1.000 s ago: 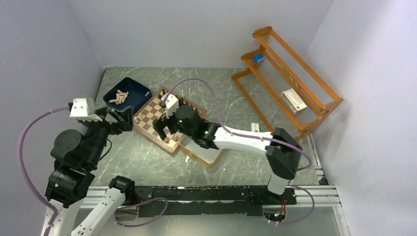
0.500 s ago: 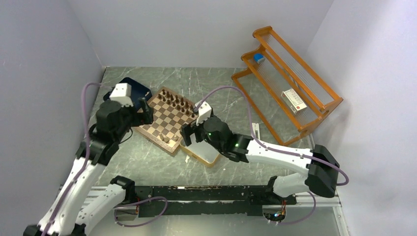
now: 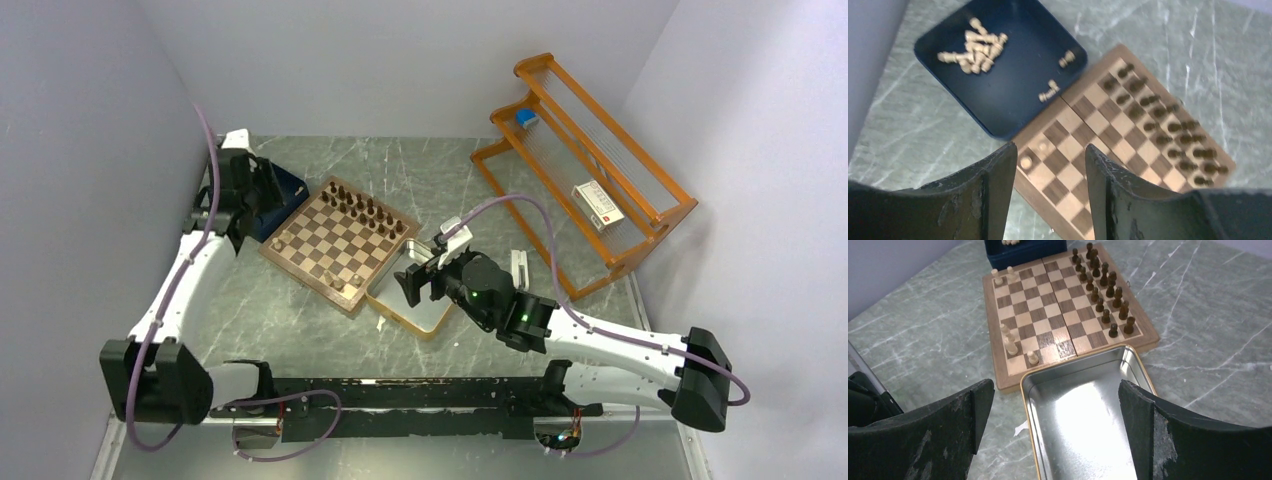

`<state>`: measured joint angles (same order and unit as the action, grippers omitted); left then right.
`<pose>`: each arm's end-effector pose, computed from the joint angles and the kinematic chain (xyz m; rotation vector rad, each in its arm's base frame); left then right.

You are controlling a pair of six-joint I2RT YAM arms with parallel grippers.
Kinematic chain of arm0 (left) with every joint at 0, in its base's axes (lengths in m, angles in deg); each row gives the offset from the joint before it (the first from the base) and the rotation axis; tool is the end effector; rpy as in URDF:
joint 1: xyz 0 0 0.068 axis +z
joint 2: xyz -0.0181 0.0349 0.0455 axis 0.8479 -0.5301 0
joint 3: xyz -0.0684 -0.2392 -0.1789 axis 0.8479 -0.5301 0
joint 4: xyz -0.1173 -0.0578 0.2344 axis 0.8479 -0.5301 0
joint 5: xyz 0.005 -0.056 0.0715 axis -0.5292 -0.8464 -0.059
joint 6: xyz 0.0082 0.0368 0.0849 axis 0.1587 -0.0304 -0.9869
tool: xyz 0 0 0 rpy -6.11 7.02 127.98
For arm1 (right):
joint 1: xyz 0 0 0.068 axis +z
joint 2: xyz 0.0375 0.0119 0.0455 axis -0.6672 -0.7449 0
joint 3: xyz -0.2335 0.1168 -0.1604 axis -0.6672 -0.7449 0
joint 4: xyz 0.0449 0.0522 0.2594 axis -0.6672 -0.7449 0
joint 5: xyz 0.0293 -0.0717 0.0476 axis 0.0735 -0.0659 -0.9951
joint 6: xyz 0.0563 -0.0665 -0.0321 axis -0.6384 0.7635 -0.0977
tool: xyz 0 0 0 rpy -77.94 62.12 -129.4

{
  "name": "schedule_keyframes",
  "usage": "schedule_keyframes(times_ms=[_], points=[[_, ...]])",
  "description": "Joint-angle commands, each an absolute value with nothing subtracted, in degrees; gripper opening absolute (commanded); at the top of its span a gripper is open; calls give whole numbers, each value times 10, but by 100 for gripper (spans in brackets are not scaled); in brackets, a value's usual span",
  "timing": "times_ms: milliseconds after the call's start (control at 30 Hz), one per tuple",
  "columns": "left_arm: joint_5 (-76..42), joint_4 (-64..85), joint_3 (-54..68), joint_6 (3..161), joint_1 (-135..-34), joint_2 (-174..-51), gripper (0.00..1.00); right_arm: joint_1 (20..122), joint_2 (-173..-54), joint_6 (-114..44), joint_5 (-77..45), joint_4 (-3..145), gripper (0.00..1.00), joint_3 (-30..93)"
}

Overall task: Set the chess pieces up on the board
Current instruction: Pick up the chess piece from the storage box.

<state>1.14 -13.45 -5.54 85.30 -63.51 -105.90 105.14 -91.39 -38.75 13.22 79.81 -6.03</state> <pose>0.3056 -0.0153 0.3286 -0.2693 2.0946 -0.0289 0.1494 0.2290 0.3057 -0.5465 1.7192 0.5990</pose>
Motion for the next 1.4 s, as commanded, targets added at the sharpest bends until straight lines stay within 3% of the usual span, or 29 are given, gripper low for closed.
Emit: schedule_keyframes(times_ms=[0, 167, 833, 1367], points=[[8, -68, -6, 846, -595, -1106, 56, 1050, -899, -362, 136, 832, 100, -65], [64, -11, 13, 777, -560, -1176, 53, 1050, -909, -367, 126, 825, 100, -52], [29, -6, 119, 673, -505, -1452, 36, 1050, -913, -374, 98, 805, 100, -25], [-1, -32, 158, 681, -490, -1545, 42, 1050, -921, -369, 103, 813, 100, -17]])
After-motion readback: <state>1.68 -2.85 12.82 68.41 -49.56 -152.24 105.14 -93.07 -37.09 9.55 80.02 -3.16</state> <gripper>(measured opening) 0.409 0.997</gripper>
